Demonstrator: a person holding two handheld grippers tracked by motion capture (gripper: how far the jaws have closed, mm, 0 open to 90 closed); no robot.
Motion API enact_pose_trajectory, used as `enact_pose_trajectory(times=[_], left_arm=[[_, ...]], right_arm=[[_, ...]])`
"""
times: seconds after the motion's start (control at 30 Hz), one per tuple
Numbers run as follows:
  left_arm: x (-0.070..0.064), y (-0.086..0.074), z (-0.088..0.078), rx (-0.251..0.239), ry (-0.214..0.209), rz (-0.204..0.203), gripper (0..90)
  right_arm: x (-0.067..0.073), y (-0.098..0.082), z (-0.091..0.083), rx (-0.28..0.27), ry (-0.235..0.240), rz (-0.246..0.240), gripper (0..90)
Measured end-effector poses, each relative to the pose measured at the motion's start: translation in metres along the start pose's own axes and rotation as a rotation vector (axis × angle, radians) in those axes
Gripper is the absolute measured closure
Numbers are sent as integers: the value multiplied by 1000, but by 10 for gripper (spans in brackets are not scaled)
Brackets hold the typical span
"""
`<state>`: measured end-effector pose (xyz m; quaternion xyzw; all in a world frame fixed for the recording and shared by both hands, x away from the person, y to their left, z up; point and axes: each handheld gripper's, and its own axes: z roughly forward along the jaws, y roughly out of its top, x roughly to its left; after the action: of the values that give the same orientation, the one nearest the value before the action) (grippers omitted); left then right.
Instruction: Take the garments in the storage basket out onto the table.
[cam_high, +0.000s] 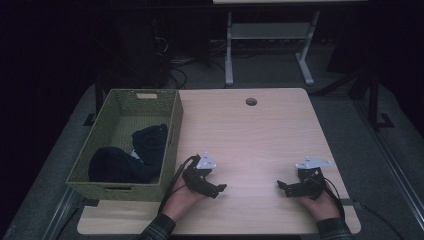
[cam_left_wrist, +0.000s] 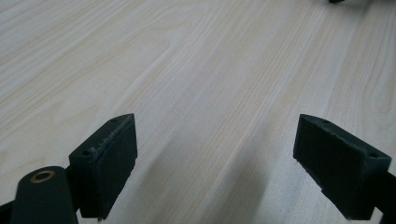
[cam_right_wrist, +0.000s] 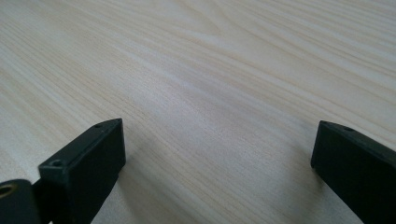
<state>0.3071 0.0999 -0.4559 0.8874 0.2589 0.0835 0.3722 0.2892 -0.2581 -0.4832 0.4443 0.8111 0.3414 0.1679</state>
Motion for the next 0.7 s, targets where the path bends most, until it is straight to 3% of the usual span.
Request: enact_pose_trajectory(times=[0.1, 0.47, 0.7], left_arm=[[-1, 5, -2, 8, 2, 19, 133], [4, 11, -14, -4, 3, -4, 134], [3, 13, -17, -2, 4, 6, 134]], right_arm=[[0, 0, 0, 1, 0, 0, 27], [0, 0, 0, 0, 0, 0, 27], [0, 0, 0, 1, 0, -1, 27]])
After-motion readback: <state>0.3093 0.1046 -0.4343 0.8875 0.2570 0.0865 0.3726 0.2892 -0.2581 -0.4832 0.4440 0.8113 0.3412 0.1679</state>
